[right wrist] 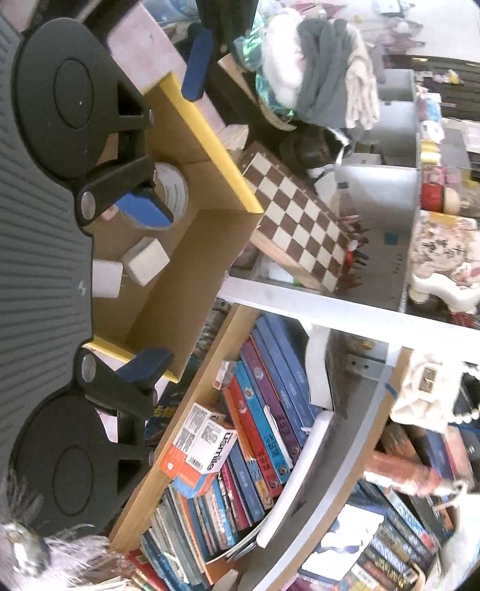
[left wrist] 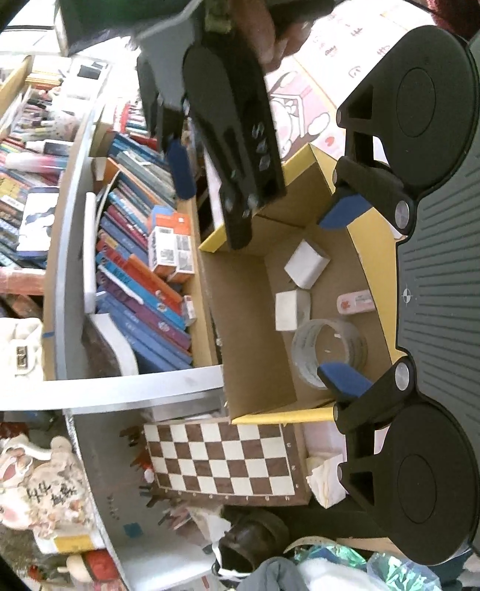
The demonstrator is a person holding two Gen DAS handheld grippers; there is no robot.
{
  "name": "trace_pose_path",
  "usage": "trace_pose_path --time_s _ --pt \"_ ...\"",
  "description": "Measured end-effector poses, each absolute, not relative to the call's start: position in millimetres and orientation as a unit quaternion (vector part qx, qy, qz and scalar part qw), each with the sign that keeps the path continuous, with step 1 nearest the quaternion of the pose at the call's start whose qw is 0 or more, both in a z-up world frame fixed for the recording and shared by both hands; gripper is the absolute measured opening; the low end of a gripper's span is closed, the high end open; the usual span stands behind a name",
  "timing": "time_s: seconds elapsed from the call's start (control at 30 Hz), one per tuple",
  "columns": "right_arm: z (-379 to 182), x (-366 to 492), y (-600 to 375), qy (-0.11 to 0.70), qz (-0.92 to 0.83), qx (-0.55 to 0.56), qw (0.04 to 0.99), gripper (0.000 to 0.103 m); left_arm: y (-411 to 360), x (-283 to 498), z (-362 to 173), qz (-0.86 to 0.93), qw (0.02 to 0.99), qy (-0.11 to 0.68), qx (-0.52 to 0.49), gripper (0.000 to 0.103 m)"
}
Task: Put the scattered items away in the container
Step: 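Withdraw both tools from the box toward the plush pig and toy truck, then withdraw both tools from the box back over the desk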
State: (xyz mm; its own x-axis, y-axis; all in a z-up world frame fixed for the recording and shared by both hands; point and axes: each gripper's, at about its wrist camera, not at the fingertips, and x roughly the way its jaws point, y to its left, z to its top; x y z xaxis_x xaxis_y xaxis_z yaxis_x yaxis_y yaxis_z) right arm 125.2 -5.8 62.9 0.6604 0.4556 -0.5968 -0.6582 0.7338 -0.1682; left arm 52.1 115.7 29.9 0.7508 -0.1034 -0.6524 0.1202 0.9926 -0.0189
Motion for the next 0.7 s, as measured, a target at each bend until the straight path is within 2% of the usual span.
trace_pose_path --time_s 0.7 --pt "27.1 70.0 -93.5 0.318 0.239 -0.132 0.908 0.08 81.5 19.8 13.7 -0.04 0.938 0.344 0.018 0.083"
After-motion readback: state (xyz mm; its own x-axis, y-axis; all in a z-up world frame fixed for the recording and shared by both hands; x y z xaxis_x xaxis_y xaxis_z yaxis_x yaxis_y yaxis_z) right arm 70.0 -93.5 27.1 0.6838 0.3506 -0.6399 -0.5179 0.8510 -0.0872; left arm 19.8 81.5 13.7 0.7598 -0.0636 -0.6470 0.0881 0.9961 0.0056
